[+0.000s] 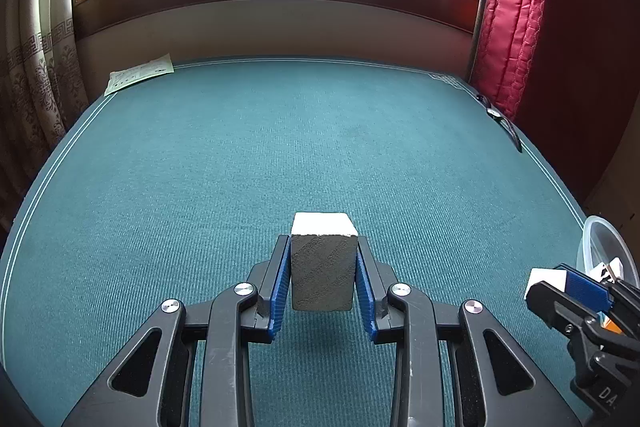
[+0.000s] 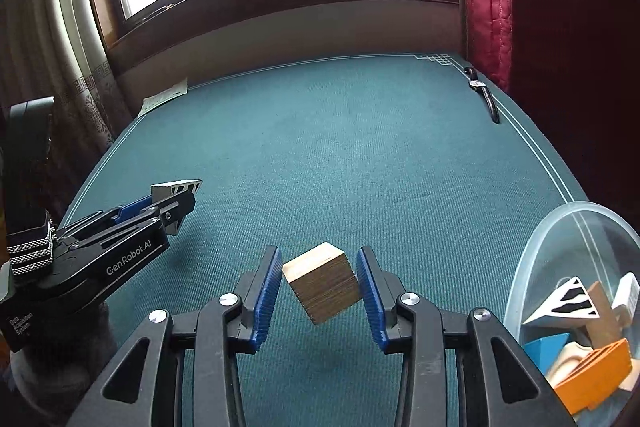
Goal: Organize rigid objects
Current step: 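Carry the foam block and wooden cube to the clear bowl with both tools, then open both tools to drop the wooden cube and foam block into the bowl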
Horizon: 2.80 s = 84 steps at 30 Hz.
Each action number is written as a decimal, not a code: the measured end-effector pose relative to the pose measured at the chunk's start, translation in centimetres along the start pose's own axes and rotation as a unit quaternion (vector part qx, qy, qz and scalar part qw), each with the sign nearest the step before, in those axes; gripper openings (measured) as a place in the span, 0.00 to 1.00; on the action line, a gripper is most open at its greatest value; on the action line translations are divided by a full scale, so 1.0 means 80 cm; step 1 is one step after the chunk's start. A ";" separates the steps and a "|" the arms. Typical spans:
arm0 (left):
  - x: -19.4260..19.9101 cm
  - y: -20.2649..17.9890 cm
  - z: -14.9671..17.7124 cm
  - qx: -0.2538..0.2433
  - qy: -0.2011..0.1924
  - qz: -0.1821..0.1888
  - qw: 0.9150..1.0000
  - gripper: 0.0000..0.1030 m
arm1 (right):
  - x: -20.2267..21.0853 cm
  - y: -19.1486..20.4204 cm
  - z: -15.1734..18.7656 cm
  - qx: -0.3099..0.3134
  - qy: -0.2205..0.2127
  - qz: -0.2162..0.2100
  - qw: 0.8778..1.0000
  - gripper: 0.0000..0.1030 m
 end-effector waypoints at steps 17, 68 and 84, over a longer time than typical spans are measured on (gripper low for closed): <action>-0.001 -0.016 0.008 -0.024 0.006 0.004 1.000 0.30 | 0.080 -0.092 0.003 -0.076 -0.056 0.076 0.993 0.40; 0.061 -0.255 0.045 -0.194 0.044 0.187 0.962 0.30 | 0.138 -0.266 0.073 -0.223 -0.089 0.150 0.959 0.84; 0.058 -0.319 0.067 -0.239 0.060 0.232 0.941 0.30 | 0.142 -0.275 0.073 -0.238 -0.100 0.152 0.954 0.85</action>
Point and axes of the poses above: each gripper's, at about its wrist camera, not at the fingertips, and x roughly against the way its jaws point, y to its left, z to its underside, the point moved 1 cm from there along -x, roughly the way its jaws point
